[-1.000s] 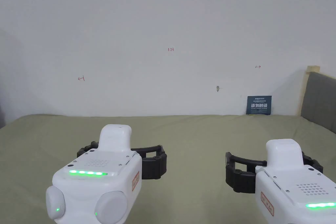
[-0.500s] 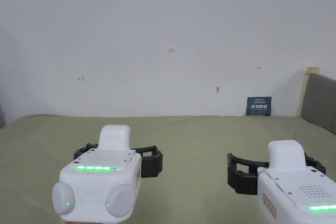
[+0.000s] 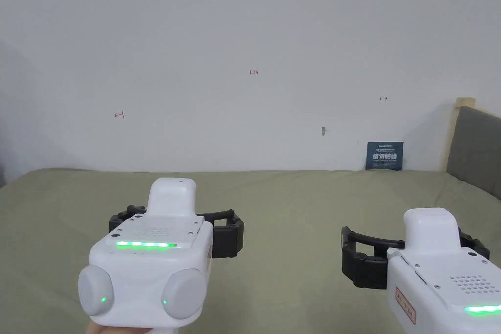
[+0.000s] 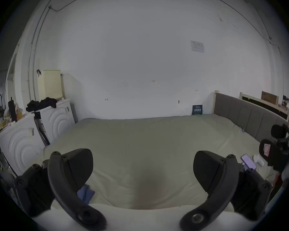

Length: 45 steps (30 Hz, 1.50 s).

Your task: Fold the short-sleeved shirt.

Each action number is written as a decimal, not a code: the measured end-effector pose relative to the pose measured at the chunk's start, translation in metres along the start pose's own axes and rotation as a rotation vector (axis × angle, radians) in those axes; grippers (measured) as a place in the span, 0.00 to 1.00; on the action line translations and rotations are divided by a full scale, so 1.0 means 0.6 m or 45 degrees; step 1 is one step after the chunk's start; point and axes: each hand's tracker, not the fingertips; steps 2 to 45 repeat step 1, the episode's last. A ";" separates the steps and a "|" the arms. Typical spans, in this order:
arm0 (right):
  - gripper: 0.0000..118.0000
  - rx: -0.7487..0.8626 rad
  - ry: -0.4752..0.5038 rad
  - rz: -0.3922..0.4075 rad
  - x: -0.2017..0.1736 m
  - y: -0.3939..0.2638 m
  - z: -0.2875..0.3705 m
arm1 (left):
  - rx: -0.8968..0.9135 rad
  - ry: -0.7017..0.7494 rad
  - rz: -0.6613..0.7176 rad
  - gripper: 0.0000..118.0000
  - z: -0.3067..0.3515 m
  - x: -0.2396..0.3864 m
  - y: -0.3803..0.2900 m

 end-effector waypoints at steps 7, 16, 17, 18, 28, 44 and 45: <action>1.00 0.001 -0.002 -0.002 0.000 0.001 0.000 | 0.017 -0.021 0.030 1.00 0.003 -0.003 0.000; 1.00 0.001 -0.002 -0.002 0.000 0.001 0.000 | 0.017 -0.021 0.030 1.00 0.003 -0.003 0.000; 1.00 0.001 -0.002 -0.002 0.000 0.001 0.000 | 0.017 -0.021 0.030 1.00 0.003 -0.003 0.000; 1.00 0.001 -0.002 -0.002 0.000 0.001 0.000 | 0.017 -0.021 0.030 1.00 0.003 -0.003 0.000; 1.00 0.001 -0.002 -0.002 0.000 0.001 0.000 | 0.017 -0.021 0.030 1.00 0.003 -0.003 0.000; 1.00 0.001 -0.002 -0.002 0.000 0.001 0.000 | 0.017 -0.021 0.030 1.00 0.003 -0.003 0.000; 1.00 0.001 -0.002 -0.002 0.000 0.001 0.000 | 0.017 -0.021 0.030 1.00 0.003 -0.003 0.000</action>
